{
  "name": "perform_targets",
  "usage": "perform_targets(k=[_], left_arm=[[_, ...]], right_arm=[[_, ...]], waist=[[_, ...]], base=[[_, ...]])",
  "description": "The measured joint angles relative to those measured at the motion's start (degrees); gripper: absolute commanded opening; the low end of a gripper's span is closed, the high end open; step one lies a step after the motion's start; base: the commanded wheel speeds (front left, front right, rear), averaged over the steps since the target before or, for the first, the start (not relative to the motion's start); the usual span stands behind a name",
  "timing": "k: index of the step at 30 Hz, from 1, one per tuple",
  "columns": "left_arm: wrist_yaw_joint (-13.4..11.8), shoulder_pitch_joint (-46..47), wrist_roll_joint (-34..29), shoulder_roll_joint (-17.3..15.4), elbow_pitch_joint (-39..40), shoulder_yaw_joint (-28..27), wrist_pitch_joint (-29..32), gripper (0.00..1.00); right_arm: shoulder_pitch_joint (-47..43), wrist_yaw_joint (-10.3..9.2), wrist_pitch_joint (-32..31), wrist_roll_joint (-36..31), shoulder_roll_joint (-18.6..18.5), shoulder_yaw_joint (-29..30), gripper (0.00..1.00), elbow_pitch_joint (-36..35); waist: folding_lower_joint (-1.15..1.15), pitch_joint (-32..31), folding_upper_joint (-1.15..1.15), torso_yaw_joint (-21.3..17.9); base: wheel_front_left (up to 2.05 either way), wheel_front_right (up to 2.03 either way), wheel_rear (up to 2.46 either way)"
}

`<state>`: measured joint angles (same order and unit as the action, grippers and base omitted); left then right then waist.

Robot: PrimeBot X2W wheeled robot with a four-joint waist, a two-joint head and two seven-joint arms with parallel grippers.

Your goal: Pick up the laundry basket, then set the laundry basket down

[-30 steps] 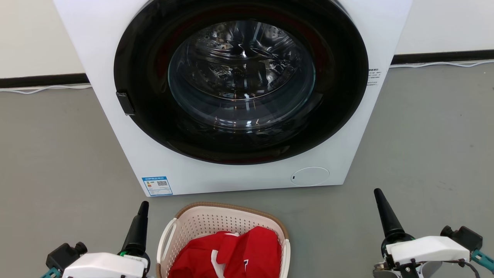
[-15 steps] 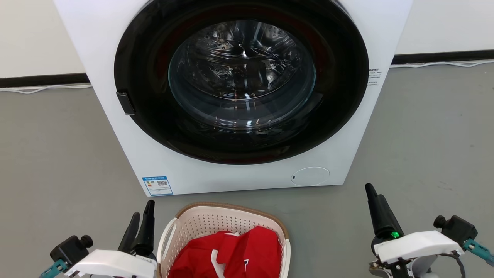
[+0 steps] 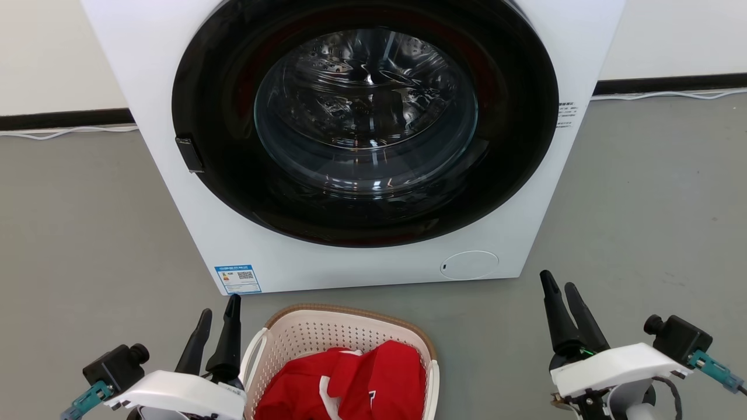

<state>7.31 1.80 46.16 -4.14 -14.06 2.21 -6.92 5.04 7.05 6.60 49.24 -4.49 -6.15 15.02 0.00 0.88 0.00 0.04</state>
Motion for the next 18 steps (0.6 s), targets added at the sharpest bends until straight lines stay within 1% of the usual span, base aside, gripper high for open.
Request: perform_targets(k=[18], left_arm=[[0.0, 1.06, -9.51, -0.86, 0.65, 1.81, -2.79, 1.0]], right_arm=[[0.19, 0.01, 2.69, -9.49, -0.37, -3.07, 1.0, 0.0]], waist=[[0.0, -0.15, 0.0, -0.1]], base=[[0.0, 0.0, 0.0]])
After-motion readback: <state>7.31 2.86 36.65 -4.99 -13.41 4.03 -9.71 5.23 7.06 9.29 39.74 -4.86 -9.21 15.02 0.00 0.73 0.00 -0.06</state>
